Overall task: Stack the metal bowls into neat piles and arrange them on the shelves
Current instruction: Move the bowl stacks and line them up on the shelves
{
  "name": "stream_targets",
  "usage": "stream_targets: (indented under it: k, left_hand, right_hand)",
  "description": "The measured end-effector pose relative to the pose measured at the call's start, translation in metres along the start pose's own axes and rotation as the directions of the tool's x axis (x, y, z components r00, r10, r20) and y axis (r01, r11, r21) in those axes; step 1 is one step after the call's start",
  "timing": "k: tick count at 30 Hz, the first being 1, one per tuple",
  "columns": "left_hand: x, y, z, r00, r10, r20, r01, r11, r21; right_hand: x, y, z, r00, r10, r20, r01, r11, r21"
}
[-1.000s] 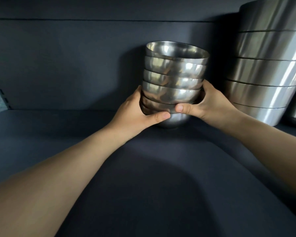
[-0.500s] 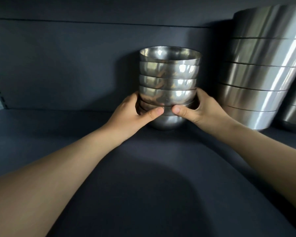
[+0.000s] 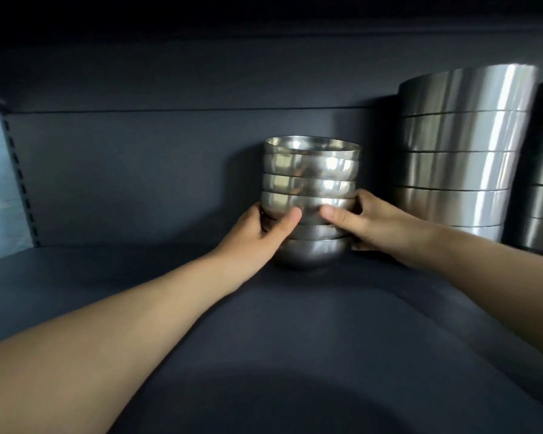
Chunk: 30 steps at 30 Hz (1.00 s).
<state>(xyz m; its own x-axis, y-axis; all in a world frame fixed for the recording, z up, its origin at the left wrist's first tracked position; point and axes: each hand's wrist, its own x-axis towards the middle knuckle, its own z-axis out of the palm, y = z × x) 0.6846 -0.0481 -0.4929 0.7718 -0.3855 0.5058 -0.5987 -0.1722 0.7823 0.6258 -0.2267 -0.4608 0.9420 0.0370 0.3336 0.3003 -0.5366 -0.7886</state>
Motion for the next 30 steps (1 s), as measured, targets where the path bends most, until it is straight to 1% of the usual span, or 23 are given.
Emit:
stream_targets:
  k: [2,4,6,8,11,14,19,21,30]
  left_hand:
    - [0.004,0.008,0.007,0.999,-0.028,-0.039,0.025,0.996,-0.087]
    - [0.007,0.013,0.012,0.995,-0.058,-0.082,0.046,0.99,-0.136]
    - [0.01,0.013,0.013,0.99,-0.075,-0.117,0.06,0.991,-0.121]
    - [0.012,0.012,0.011,0.989,-0.073,-0.129,0.064,0.995,-0.074]
    - [0.015,0.01,0.008,0.991,-0.09,-0.104,0.088,0.996,-0.024]
    - [0.014,0.01,0.006,0.993,-0.085,-0.084,0.083,0.996,-0.031]
    - [0.018,0.006,0.001,0.993,-0.118,-0.025,0.115,0.989,-0.088]
    - [0.023,0.001,0.001,0.992,-0.123,-0.013,0.122,0.989,-0.078]
    - [0.024,-0.002,-0.001,0.996,-0.089,0.016,0.09,0.993,-0.082]
  right_hand:
    - [0.001,-0.007,-0.001,1.0,-0.021,0.008,0.021,0.999,0.032]
    - [0.004,-0.013,-0.003,0.995,-0.078,-0.062,0.082,0.995,0.062]
    - [0.005,-0.015,-0.005,0.989,-0.114,-0.094,0.121,0.99,0.073]
    - [0.006,-0.014,-0.005,0.988,-0.114,-0.102,0.121,0.991,0.065]
    - [0.007,-0.013,-0.002,0.979,-0.102,-0.176,0.122,0.987,0.107]
    - [0.008,-0.016,0.001,0.972,-0.095,-0.214,0.122,0.986,0.117]
    - [0.008,-0.019,0.001,0.971,-0.061,-0.233,0.076,0.995,0.057]
    - [0.008,-0.018,0.0,0.971,-0.06,-0.231,0.074,0.996,0.052]
    - [0.008,-0.015,0.003,0.97,-0.061,-0.236,0.073,0.996,0.045]
